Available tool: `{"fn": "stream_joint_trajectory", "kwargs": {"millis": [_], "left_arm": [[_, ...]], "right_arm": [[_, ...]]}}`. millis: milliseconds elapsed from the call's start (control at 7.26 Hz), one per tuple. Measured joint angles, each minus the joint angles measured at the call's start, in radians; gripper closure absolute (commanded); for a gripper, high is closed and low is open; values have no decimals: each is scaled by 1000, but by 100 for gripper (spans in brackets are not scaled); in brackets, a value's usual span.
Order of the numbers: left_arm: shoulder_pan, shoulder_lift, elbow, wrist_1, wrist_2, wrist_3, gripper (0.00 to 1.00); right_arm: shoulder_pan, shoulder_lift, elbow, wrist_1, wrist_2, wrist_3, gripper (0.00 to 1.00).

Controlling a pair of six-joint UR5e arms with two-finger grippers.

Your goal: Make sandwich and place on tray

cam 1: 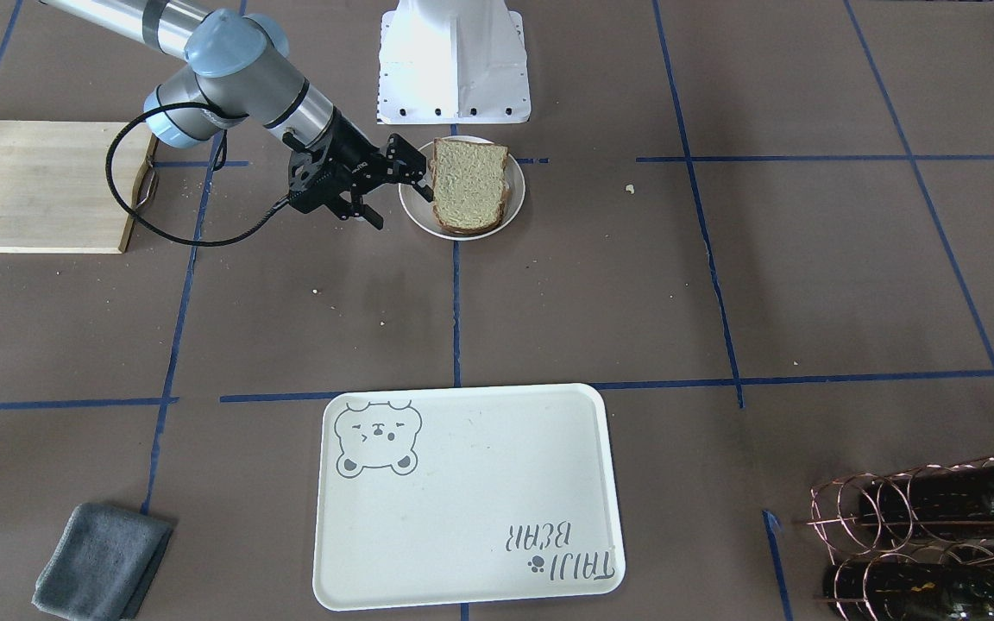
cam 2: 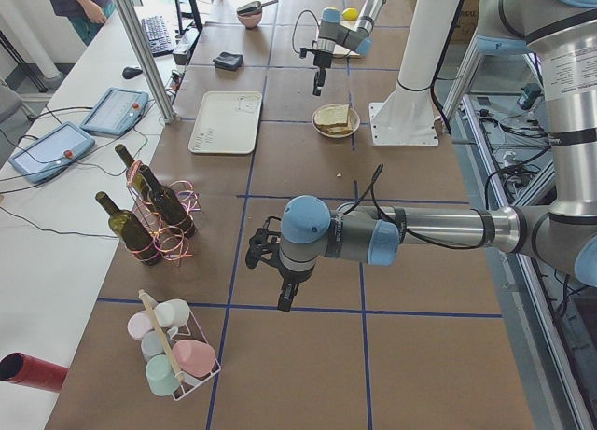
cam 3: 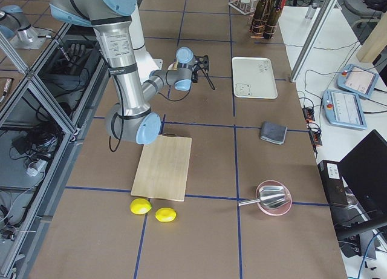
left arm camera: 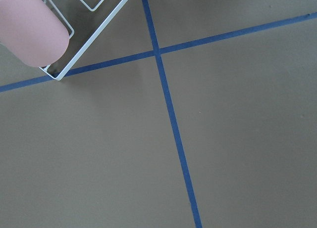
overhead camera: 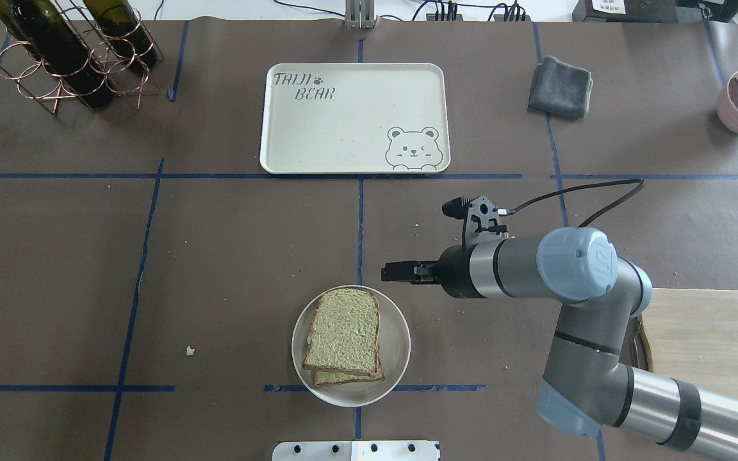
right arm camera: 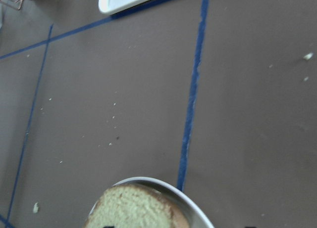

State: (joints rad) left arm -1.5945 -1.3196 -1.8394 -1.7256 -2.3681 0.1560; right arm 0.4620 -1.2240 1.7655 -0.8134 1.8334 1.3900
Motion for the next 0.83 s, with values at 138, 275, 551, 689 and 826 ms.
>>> {"fn": "stream_joint_trajectory", "kwargs": {"millis": [138,275,551,689,826], "left_arm": [[0,-2,-5,-48,6,1,0],[1,-5,-7,-126,11,1,0],[1,-37,11,-368,6,-5,0],[1,-49,32,-511,2,-10,0],[6,-64,54,-619,-31,-50,0]], "right_arm": [[80,0,29,-150,67,-27,0],[166,-8,51,-278,137,-108,0],[303,-78,98,-435,232,-350,0],[371,-132,110,-465,274,-471,0],[450,-201,114,-476,318,-607,0]]}}
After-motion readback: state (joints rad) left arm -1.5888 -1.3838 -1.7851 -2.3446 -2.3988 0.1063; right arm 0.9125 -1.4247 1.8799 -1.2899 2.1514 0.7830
